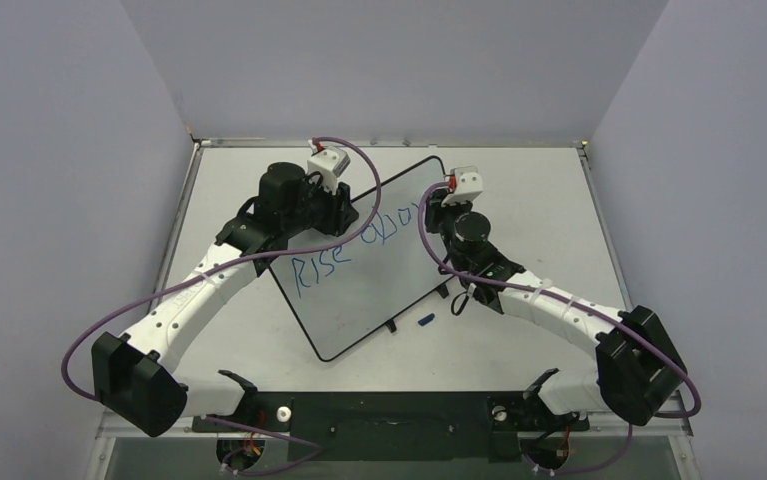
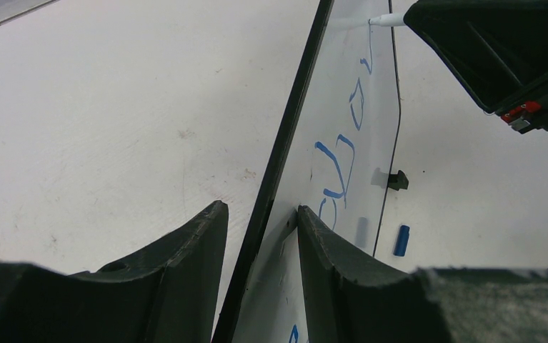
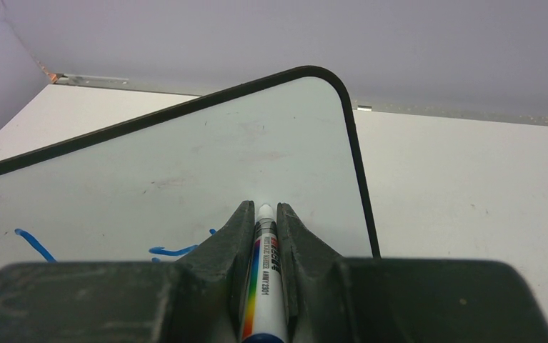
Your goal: Write a sentence on the whiteboard
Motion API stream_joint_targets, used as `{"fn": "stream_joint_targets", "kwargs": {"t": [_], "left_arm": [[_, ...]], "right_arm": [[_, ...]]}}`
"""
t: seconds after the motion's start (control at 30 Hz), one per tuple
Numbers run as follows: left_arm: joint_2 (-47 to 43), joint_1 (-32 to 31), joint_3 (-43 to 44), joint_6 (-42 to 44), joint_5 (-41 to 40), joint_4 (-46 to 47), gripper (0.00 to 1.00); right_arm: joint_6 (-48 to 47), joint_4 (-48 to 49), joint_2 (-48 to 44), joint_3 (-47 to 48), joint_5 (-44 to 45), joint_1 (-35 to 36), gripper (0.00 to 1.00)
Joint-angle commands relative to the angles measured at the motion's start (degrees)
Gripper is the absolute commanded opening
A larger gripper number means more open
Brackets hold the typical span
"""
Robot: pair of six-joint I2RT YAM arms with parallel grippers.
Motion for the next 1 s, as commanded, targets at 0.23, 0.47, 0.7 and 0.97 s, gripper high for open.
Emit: {"fn": "stream_joint_targets", "kwargs": {"t": [0.23, 0.47, 0.7, 0.97], "left_arm": [[-2.03, -0.17, 1.44, 0.94, 0.97, 5.80, 0.00], [-1.99, -0.17, 1.38, 0.92, 1.05, 5.79, 0.00], [-2.01, -0.18, 1.41, 0.84, 1.14, 5.79, 0.00], [-2.07, -0.17, 1.46, 0.84, 1.19, 5.79, 0.00]], "right_arm": [[1.35, 0.92, -6.72, -1.93, -1.15, -0.35, 0.00], [1.58, 1.19, -7.93, -4.59, 0.35, -0.43, 0.00], [2.05, 1.83, -6.86, -4.76, 0.50, -0.57, 0.00], [2.04, 2.34, -4.87, -3.98, 0.32, -0.87, 0.00]]}}
